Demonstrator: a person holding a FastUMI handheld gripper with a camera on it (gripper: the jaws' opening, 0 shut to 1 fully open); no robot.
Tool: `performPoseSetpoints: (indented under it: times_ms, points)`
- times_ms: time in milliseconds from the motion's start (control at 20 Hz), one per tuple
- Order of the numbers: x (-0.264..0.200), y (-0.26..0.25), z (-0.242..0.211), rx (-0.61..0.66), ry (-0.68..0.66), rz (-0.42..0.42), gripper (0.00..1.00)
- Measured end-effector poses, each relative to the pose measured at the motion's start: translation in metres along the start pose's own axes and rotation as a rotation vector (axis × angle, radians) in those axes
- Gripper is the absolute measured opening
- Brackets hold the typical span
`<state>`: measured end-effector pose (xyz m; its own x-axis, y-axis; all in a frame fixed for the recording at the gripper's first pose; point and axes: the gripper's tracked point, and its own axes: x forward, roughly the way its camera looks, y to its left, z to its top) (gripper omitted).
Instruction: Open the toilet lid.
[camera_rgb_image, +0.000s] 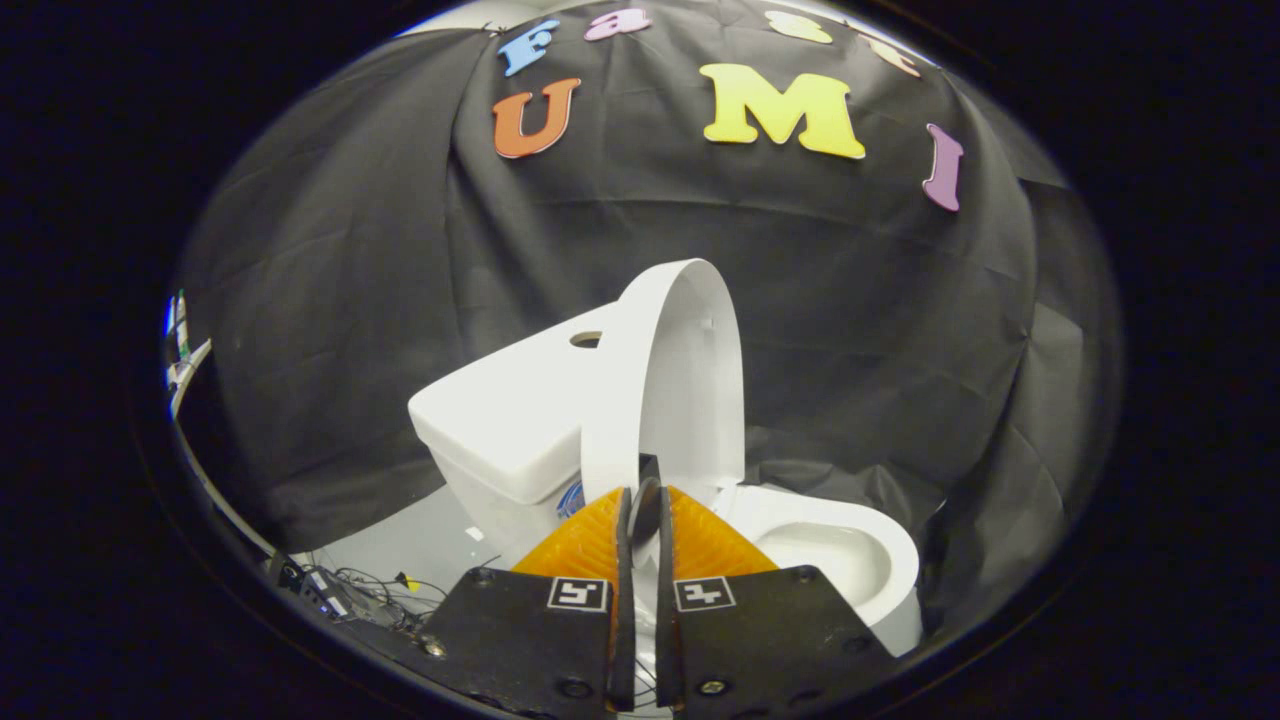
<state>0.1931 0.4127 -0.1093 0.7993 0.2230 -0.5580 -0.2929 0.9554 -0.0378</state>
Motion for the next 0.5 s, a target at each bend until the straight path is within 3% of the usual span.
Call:
performPoseSetpoints:
  times_ms: [350,500]
  points:
    - [0.0011,-0.0004,-0.0010,-0.037,0.002,-0.047,0.11]
    - [-0.0068,0.0076,-0.0051,-0.042,0.026,0.023,0.23]
